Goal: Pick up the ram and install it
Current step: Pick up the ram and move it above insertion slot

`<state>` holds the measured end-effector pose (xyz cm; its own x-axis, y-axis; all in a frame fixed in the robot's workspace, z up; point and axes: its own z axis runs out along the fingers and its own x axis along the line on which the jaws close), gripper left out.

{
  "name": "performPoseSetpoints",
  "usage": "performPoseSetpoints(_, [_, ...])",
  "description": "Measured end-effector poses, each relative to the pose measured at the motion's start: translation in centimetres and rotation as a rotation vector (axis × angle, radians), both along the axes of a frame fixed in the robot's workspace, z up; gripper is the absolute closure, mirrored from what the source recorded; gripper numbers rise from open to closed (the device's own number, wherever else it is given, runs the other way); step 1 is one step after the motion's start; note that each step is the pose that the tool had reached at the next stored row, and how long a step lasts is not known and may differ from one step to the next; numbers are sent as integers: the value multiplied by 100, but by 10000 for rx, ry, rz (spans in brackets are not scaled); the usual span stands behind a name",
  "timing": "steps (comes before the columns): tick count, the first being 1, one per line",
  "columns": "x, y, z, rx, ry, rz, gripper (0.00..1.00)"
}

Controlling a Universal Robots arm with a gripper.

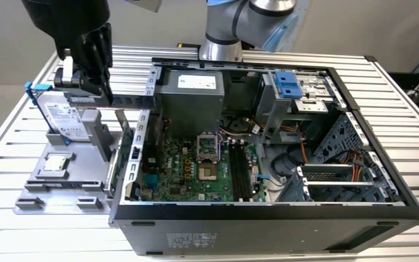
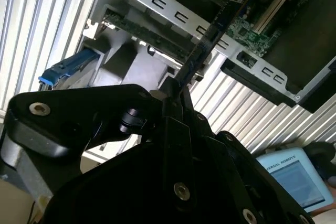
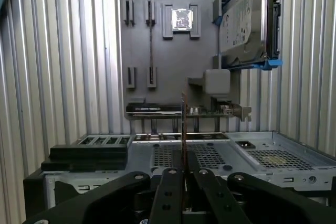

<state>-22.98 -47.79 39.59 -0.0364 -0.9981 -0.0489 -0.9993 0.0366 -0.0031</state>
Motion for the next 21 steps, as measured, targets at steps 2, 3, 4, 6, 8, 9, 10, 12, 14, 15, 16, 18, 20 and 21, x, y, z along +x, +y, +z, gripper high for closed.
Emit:
performPoseSetpoints(2, [73, 0, 0, 0, 1, 0, 100])
performPoseSetpoints(3, [110, 0, 0, 0, 0, 0, 100])
performPoseSetpoints(4, [147, 0, 0, -1, 1, 1, 100])
performPoseSetpoints(6, [229, 0, 0, 0, 0, 0, 100])
performPoseSetpoints(8, [309, 0, 0, 0, 0, 0, 100])
performPoseSetpoints(9, [347, 0, 0, 0, 1, 1, 100])
performPoseSetpoints(10, [393, 0, 0, -1, 1, 0, 100])
performPoseSetpoints(12, [482, 0, 0, -1, 1, 0, 100])
performPoseSetpoints(14, [572, 0, -1, -1, 1, 0, 100])
performPoseSetpoints(15, [620, 0, -1, 0, 1, 0, 100])
performPoseSetpoints(16, [665, 0, -1, 0, 1, 0, 100])
performPoseSetpoints(18, [755, 0, -1, -1, 0, 0, 100])
performPoseSetpoints(20, [846, 0, -2, 0, 1, 0, 100])
performPoseSetpoints(21, [891, 0, -2, -1, 1, 0, 100])
